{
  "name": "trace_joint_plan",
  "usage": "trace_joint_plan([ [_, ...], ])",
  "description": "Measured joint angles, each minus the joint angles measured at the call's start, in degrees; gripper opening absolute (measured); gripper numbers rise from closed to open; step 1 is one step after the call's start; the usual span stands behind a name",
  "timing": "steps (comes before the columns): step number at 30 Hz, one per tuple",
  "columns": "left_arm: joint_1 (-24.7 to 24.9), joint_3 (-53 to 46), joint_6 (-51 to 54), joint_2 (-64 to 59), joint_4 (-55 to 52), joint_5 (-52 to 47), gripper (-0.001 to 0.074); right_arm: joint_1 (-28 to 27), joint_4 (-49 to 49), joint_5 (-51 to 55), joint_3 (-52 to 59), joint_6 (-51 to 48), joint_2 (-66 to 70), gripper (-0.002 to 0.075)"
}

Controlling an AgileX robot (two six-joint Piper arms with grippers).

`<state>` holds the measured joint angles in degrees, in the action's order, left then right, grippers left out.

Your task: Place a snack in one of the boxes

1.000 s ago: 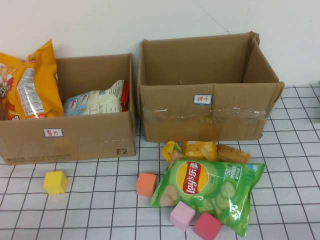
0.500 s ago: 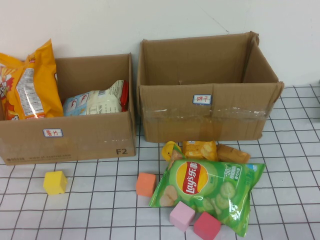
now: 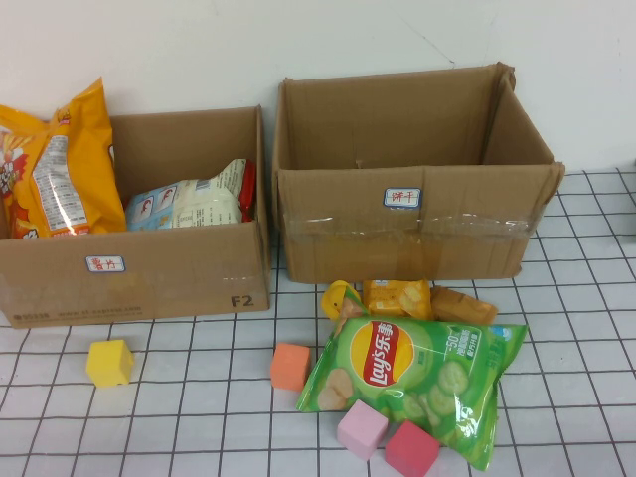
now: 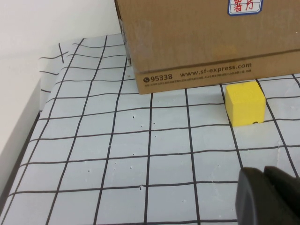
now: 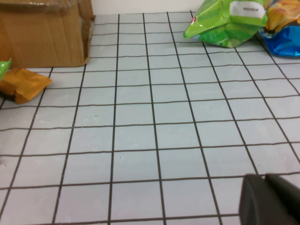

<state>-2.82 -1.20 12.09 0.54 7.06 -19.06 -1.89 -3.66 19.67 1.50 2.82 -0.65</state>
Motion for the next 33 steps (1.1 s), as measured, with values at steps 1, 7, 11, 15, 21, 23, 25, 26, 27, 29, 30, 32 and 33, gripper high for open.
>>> trace_joint_plan([
  [1, 0.00, 0.00, 0.00, 0.00, 0.00, 0.00, -0.0001, 0.00, 0.00, 0.00, 0.00, 0.00, 0.00, -0.0001],
  [7, 0.00, 0.00, 0.79, 0.00, 0.00, -0.10, -0.0001, 0.00, 0.00, 0.00, 0.00, 0.00, 0.00, -0.0001],
  [11, 0.00, 0.00, 1.01, 0.00, 0.00, -0.09, -0.0001, 0.00, 0.00, 0.00, 0.00, 0.07, 0.00, -0.0001],
  [15, 0.00, 0.00, 1.04, 0.00, 0.00, -0.09, -0.0001, 0.00, 0.00, 0.00, 0.00, 0.07, 0.00, -0.0001],
  [21, 0.00, 0.00, 1.14, 0.00, 0.00, -0.09, -0.0001, 0.00, 0.00, 0.00, 0.00, 0.07, 0.00, -0.0001],
  [23, 0.00, 0.00, 1.14, 0.00, 0.00, -0.09, -0.0001, 0.00, 0.00, 0.00, 0.00, 0.07, 0.00, -0.0001],
  [25, 0.00, 0.00, 1.14, 0.00, 0.00, -0.09, -0.0001, 0.00, 0.00, 0.00, 0.00, 0.07, 0.00, -0.0001],
  [26, 0.00, 0.00, 1.14, 0.00, 0.00, -0.09, -0.0001, 0.00, 0.00, 0.00, 0.00, 0.07, 0.00, -0.0001],
  [27, 0.00, 0.00, 1.14, 0.00, 0.00, -0.09, -0.0001, 0.00, 0.00, 0.00, 0.00, 0.07, 0.00, -0.0001],
  [29, 0.00, 0.00, 1.14, 0.00, 0.00, -0.09, -0.0001, 0.00, 0.00, 0.00, 0.00, 0.07, 0.00, -0.0001],
  [30, 0.00, 0.00, 1.14, 0.00, 0.00, -0.09, -0.0001, 0.00, 0.00, 0.00, 0.00, 0.07, 0.00, -0.0001],
  [32, 0.00, 0.00, 1.14, 0.00, 0.00, -0.09, -0.0001, 0.00, 0.00, 0.00, 0.00, 0.07, 0.00, -0.0001],
  [33, 0.00, 0.00, 1.14, 0.00, 0.00, -0.09, -0.0001, 0.00, 0.00, 0.00, 0.00, 0.07, 0.00, -0.0001],
])
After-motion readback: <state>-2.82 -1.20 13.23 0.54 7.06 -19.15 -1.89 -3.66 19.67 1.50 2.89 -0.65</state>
